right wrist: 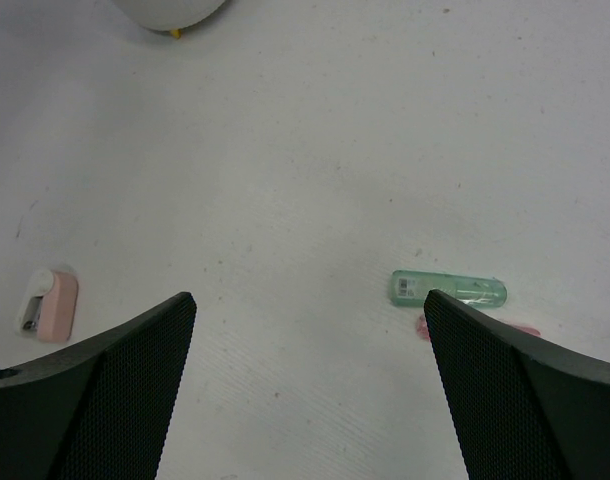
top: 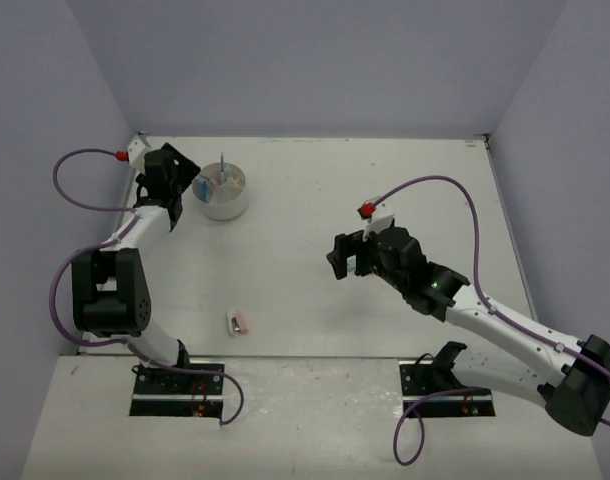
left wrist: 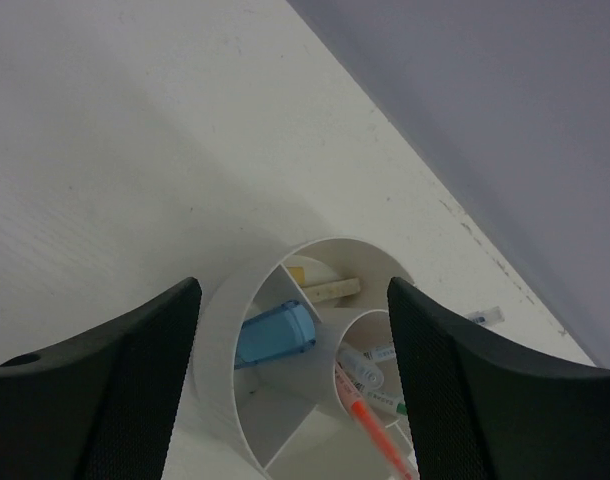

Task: Sort the stationery into containers
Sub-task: Place the pen in the storage box, then pick up the pen from the center of the board.

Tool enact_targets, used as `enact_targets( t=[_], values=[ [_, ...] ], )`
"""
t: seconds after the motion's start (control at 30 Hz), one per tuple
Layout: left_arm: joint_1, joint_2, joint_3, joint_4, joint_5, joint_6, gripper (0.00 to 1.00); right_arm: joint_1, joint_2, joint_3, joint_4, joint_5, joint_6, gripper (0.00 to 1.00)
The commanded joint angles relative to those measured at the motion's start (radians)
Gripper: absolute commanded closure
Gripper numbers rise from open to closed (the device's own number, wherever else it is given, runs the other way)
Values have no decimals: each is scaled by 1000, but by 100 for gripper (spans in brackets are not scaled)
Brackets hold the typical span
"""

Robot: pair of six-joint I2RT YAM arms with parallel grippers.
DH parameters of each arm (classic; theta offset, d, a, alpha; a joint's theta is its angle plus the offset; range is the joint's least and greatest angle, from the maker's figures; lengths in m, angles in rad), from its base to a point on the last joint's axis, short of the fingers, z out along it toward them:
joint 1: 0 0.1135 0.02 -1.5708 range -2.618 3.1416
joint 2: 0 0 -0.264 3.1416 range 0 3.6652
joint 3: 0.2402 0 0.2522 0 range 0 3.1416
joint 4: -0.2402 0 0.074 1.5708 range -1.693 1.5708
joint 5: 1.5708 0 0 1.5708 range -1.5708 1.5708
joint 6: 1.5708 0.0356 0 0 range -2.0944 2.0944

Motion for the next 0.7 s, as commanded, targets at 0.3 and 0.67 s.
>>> enact_targets(
  t=[0.3,0.67],
  values=[
    [29,-572,-146,-195,212,26,5,-109,238,73,-218,268,636,2],
    [-21,-879,-190,-490,251,281,0,-109,478,253,-655,315,1227,29]
  ],
)
